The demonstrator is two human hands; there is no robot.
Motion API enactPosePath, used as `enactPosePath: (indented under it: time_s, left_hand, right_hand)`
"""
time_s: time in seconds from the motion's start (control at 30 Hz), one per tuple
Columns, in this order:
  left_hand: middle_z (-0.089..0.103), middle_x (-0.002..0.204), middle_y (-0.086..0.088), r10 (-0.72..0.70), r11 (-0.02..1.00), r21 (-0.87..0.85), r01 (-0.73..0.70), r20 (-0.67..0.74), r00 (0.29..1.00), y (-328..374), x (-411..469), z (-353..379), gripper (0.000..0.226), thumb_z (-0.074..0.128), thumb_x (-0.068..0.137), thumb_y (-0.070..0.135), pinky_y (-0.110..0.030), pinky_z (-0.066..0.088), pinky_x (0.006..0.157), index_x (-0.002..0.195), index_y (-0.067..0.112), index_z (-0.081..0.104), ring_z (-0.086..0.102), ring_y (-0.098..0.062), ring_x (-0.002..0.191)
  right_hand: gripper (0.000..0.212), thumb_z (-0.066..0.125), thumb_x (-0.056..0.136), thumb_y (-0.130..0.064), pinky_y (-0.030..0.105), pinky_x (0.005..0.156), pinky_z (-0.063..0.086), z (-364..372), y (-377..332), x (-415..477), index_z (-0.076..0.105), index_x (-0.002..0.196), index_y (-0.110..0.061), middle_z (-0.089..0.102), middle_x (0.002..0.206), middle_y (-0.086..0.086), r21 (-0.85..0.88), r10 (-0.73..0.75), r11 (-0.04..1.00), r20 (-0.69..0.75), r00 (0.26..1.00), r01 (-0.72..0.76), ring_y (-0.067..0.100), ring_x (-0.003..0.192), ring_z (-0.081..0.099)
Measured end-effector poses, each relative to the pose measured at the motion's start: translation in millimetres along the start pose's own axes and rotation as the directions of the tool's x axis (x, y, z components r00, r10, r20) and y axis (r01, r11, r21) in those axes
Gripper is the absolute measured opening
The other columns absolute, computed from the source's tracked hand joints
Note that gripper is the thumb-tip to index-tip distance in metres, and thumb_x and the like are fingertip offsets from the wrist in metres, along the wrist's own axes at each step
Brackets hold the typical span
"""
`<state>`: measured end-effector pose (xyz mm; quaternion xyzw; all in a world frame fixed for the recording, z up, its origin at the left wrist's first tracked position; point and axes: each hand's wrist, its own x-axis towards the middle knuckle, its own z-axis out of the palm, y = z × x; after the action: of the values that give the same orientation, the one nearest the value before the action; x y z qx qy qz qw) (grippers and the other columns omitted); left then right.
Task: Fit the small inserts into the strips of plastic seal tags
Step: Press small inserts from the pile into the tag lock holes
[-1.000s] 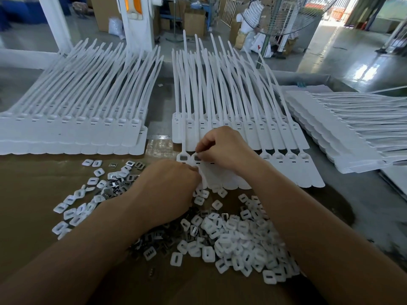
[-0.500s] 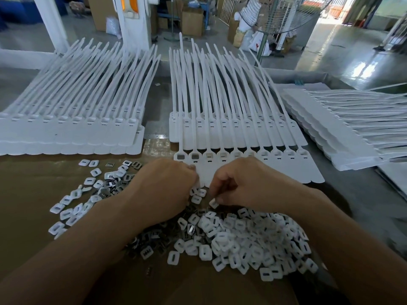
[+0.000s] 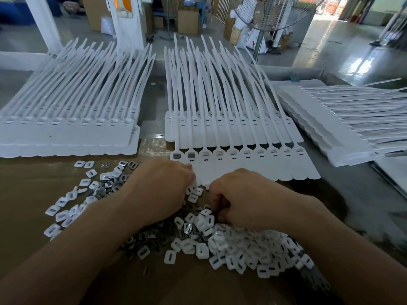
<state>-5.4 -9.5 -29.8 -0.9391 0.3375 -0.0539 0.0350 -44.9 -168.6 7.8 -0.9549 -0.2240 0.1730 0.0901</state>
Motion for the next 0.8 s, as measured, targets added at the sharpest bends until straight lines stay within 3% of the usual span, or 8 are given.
enactPosePath:
  time_s: [0.1, 0.2, 0.3, 0.43, 0.53, 0.67, 0.8]
  left_hand:
    - [0.058, 0.118, 0.012, 0.001, 1.000, 0.008, -0.001, -0.001, 1.000, 0, -1, 0, 0.036, 0.037, 0.084, 0.015, -0.028, 0.050, 0.080, 0.113, 0.025, 0.056, 0.059, -0.009, 0.095]
    - [0.059, 0.118, 0.011, 0.000, 1.000, 0.009, 0.000, -0.004, 1.000, 0, 0, 0, 0.036, 0.038, 0.083, 0.014, -0.028, 0.050, 0.079, 0.113, 0.024, 0.056, 0.060, -0.009, 0.094]
    - [0.060, 0.115, 0.011, -0.007, 1.000, 0.006, 0.007, -0.013, 1.000, 0, 1, 0, 0.036, 0.038, 0.084, 0.014, -0.027, 0.051, 0.078, 0.113, 0.024, 0.055, 0.060, -0.009, 0.093]
    - [0.061, 0.113, 0.010, -0.012, 1.000, 0.000, 0.012, -0.014, 1.000, 0, 1, 2, 0.035, 0.038, 0.084, 0.014, -0.027, 0.051, 0.078, 0.112, 0.024, 0.055, 0.060, -0.009, 0.092]
    - [0.061, 0.114, 0.011, -0.010, 1.000, 0.006, 0.011, -0.017, 1.000, 0, 2, 3, 0.035, 0.038, 0.085, 0.014, -0.026, 0.051, 0.077, 0.114, 0.025, 0.055, 0.060, -0.009, 0.093]
    - [0.061, 0.112, 0.010, -0.013, 1.000, 0.005, 0.013, -0.011, 1.000, 1, 2, 2, 0.036, 0.038, 0.084, 0.014, -0.027, 0.051, 0.078, 0.114, 0.024, 0.055, 0.060, -0.010, 0.091]
    - [0.060, 0.117, 0.009, -0.014, 1.000, 0.007, 0.014, 0.003, 1.000, 0, 2, 2, 0.038, 0.038, 0.085, 0.013, -0.029, 0.051, 0.080, 0.117, 0.024, 0.053, 0.060, -0.011, 0.095]
  right_hand:
    - [0.008, 0.059, 0.086, -0.018, 0.013, 0.059, 0.036, -1, 1, -1, 0.058, 0.081, -0.024, 0.048, 0.079, -0.012, 0.038, -0.016, 0.999, 0.028, 0.999, 0.015, 0.004, 0.071, 0.044]
    - [0.027, 0.059, 0.087, -0.021, 0.010, 0.054, 0.035, -3, 6, -3, 0.044, 0.068, -0.033, 0.044, 0.073, -0.016, 0.097, -0.004, 0.995, 0.033, 0.999, 0.000, -0.003, 0.065, 0.041]
    - [0.012, 0.061, 0.086, -0.021, 0.011, 0.056, 0.037, -4, 13, -5, 0.053, 0.079, -0.027, 0.051, 0.073, -0.014, 0.203, 0.025, 0.979, -0.005, 1.000, -0.024, -0.002, 0.065, 0.046]
    - [0.024, 0.062, 0.085, -0.016, 0.009, 0.057, 0.044, -4, 19, -7, 0.057, 0.075, -0.038, 0.060, 0.067, -0.014, 0.308, 0.017, 0.951, -0.036, 0.999, -0.005, -0.007, 0.064, 0.054]
    - [0.022, 0.062, 0.085, -0.016, 0.006, 0.060, 0.044, -3, 21, -5, 0.060, 0.074, -0.036, 0.058, 0.065, -0.018, 0.309, 0.013, 0.951, -0.055, 0.998, 0.004, -0.011, 0.064, 0.054]
    - [0.018, 0.061, 0.086, -0.013, 0.010, 0.066, 0.048, -1, 23, -4, 0.066, 0.095, -0.029, 0.063, 0.074, -0.015, 0.349, 0.048, 0.937, -0.065, 0.997, -0.023, -0.007, 0.071, 0.058]
    - [0.025, 0.064, 0.083, -0.008, 0.002, 0.062, 0.045, -3, 23, -4, 0.067, 0.091, -0.031, 0.061, 0.072, -0.017, 0.376, 0.060, 0.926, -0.053, 0.997, -0.036, -0.013, 0.068, 0.055]
